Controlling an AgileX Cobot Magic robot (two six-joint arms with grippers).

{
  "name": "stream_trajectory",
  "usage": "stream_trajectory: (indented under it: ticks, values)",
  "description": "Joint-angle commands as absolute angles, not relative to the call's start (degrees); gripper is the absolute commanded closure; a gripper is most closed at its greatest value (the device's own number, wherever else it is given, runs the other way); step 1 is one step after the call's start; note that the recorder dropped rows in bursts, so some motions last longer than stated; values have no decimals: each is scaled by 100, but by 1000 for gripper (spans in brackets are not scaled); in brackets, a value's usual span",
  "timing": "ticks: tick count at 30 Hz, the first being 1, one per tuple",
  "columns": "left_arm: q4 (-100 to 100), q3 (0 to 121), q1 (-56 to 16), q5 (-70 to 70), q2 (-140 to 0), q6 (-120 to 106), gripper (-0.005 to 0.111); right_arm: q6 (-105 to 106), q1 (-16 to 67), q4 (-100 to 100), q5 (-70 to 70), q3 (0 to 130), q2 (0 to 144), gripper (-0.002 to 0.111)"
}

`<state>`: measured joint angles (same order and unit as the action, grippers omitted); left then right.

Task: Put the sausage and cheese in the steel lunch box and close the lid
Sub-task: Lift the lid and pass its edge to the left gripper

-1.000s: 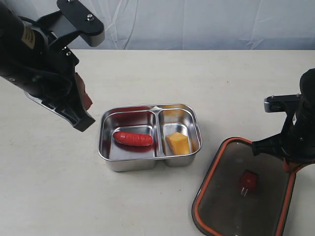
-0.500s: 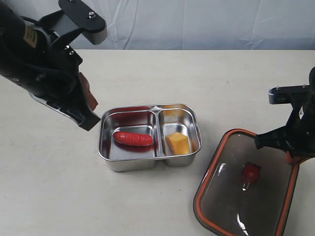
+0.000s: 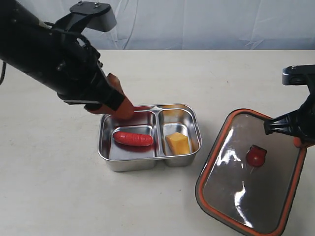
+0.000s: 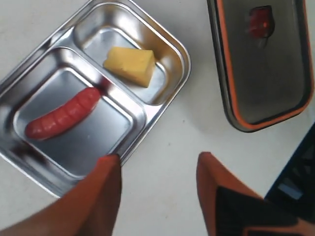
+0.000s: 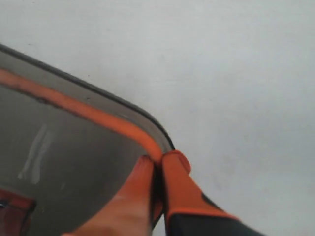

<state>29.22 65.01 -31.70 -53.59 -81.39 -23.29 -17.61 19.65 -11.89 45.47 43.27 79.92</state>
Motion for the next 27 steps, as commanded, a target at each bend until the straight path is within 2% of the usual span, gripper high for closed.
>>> stream_trajectory:
  ticks: [1,15,27]
  values:
    - [4196,6485,-2847,-5405,-8523,-3221,58,-1519,1941,-1051,4577,4320,7686,108]
    - [6626,6485,-2737,-6079,-9645,-5170,58,-158,1941,621,4298,4320,7178,108]
    - [6885,6485,-2750,-6193,-9883,-5427,58,357,1941,1296,4133,4320,7166,108]
